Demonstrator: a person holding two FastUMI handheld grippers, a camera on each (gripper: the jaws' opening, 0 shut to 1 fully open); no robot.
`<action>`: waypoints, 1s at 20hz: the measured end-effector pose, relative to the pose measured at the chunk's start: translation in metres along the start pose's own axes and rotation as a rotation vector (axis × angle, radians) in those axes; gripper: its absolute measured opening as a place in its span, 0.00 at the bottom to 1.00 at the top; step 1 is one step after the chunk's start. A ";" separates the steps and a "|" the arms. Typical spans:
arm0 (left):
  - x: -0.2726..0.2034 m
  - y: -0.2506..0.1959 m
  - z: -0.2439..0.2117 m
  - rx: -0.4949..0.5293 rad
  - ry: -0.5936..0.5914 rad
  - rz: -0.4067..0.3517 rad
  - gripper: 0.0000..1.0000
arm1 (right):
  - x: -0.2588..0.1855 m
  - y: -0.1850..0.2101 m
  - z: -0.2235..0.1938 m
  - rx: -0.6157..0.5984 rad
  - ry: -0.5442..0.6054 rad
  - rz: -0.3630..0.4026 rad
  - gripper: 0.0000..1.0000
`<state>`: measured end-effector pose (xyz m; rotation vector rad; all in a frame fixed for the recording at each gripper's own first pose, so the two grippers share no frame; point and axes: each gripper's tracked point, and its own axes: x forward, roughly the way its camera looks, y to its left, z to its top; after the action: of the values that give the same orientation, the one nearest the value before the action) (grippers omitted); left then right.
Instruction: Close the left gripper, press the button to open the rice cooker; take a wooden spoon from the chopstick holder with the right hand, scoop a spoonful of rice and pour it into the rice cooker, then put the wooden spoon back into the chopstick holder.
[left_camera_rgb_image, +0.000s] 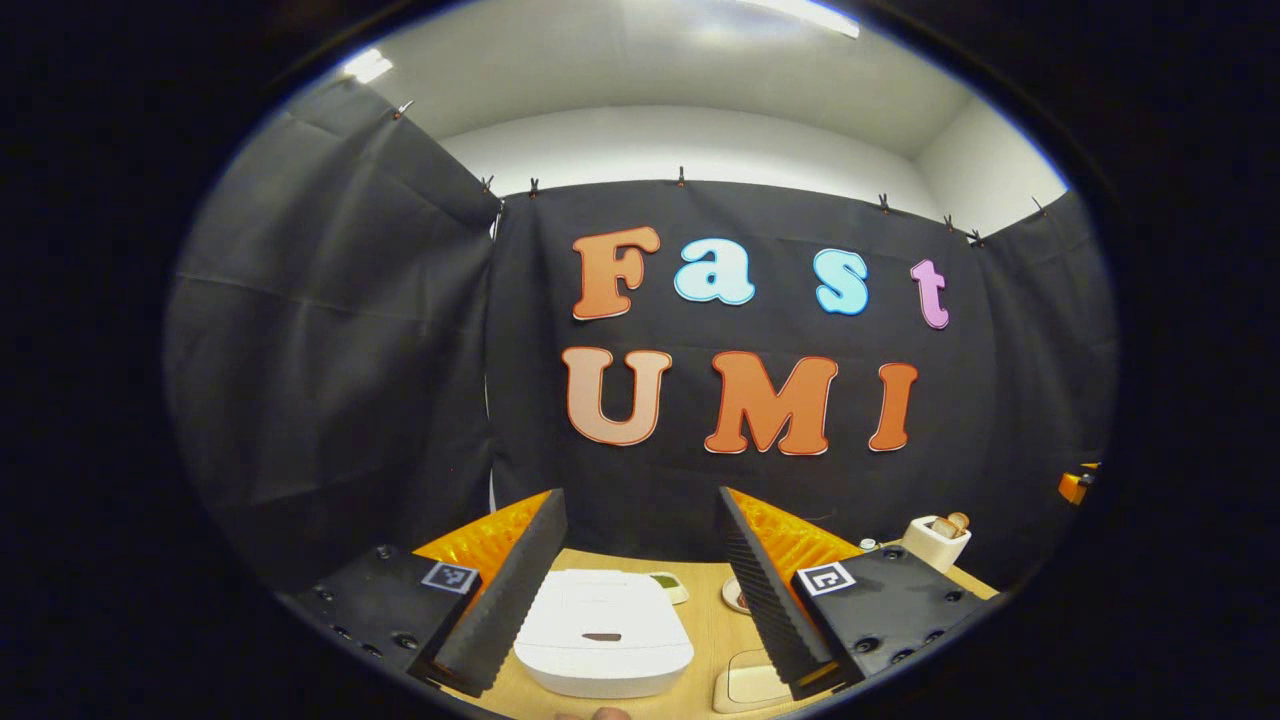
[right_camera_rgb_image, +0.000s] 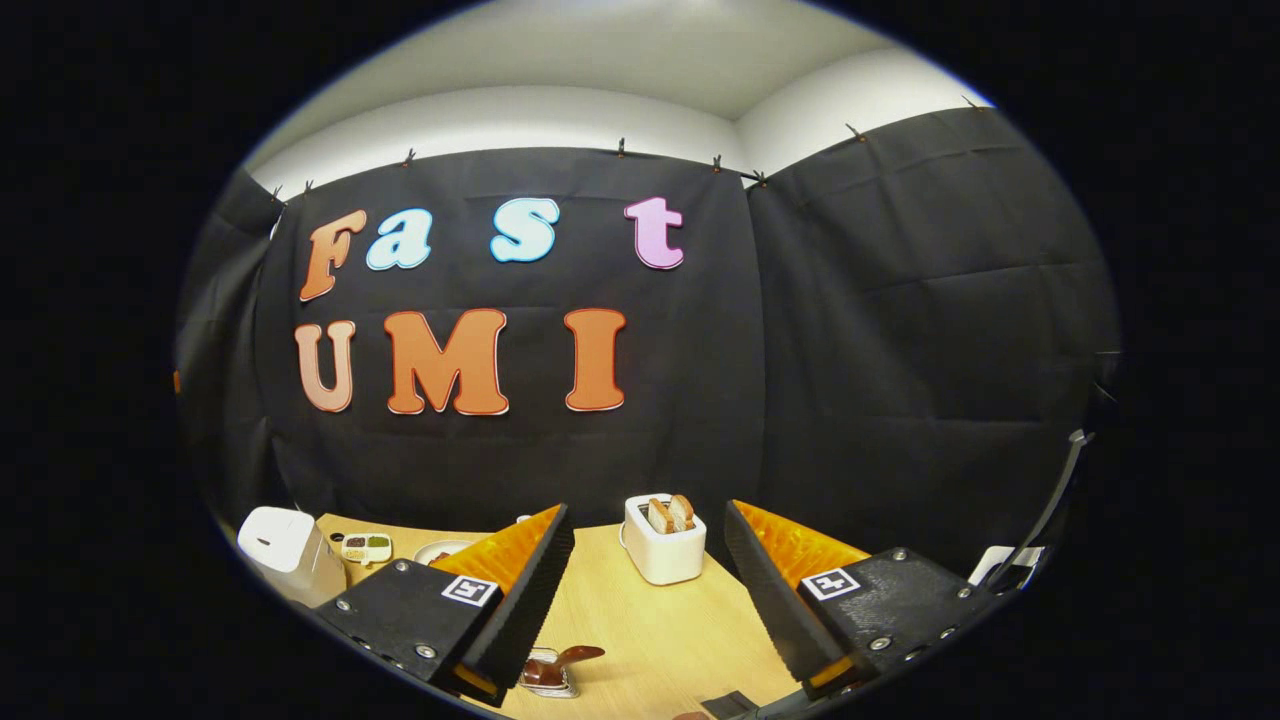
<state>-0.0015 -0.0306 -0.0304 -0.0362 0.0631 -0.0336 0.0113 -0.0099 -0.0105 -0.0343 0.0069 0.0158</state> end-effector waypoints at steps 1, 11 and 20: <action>0.003 0.002 -0.004 -0.005 0.010 0.000 1.00 | -0.002 0.006 -0.002 0.004 0.004 0.019 0.95; 0.020 0.020 -0.033 -0.026 0.075 0.035 0.05 | 0.004 0.015 -0.009 -0.009 0.016 0.037 0.95; 0.056 0.020 -0.086 -0.038 0.241 -0.016 0.04 | 0.014 0.016 -0.018 -0.035 0.039 0.013 0.95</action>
<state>0.0491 -0.0158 -0.1205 -0.0706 0.3041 -0.0523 0.0248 0.0053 -0.0289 -0.0696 0.0453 0.0279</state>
